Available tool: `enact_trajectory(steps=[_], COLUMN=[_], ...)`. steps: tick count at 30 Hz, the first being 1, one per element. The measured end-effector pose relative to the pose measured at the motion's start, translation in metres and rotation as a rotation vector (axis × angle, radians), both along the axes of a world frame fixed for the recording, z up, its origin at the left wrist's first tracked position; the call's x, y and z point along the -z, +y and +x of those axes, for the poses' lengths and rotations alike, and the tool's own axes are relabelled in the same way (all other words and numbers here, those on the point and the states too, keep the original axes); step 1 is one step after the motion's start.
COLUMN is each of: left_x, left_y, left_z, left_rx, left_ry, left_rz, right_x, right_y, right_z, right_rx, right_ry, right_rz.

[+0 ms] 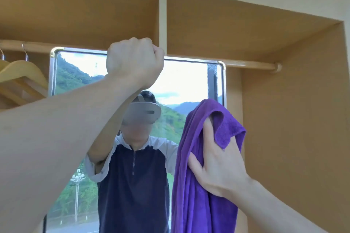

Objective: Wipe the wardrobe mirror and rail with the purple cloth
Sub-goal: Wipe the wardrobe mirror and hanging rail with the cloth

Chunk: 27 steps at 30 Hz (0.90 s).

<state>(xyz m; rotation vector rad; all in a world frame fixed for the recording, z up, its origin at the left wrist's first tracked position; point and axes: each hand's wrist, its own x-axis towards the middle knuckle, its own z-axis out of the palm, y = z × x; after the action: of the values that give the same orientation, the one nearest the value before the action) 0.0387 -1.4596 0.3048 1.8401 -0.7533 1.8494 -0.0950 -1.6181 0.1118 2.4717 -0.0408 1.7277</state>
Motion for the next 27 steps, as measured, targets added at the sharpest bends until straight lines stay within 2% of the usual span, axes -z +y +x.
enact_trajectory(steps=[4, 12, 17, 23, 27], left_x=[0.0, 0.002, 0.003, 0.007, 0.012], left_y=[0.001, 0.001, 0.003, 0.004, 0.003], left_z=[0.0, 0.001, 0.001, -0.003, -0.006], left_rx=[-0.009, 0.034, 0.084, 0.107, 0.116], left_ry=[0.015, -0.021, -0.105, -0.134, -0.129], left_rz=[0.014, 0.012, 0.052, 0.079, 0.071], right_x=[-0.014, -0.104, -0.087, -0.051, -0.062], right_y=[-0.012, -0.015, -0.007, -0.023, -0.026], right_z=[-0.008, 0.005, 0.015, 0.0, -0.005], right_rx=[0.042, -0.016, -0.05, -0.019, -0.01], right_ry=[0.013, -0.176, -0.215, -0.006, -0.014], right_rz=[0.008, -0.028, 0.058, -0.09, -0.159])
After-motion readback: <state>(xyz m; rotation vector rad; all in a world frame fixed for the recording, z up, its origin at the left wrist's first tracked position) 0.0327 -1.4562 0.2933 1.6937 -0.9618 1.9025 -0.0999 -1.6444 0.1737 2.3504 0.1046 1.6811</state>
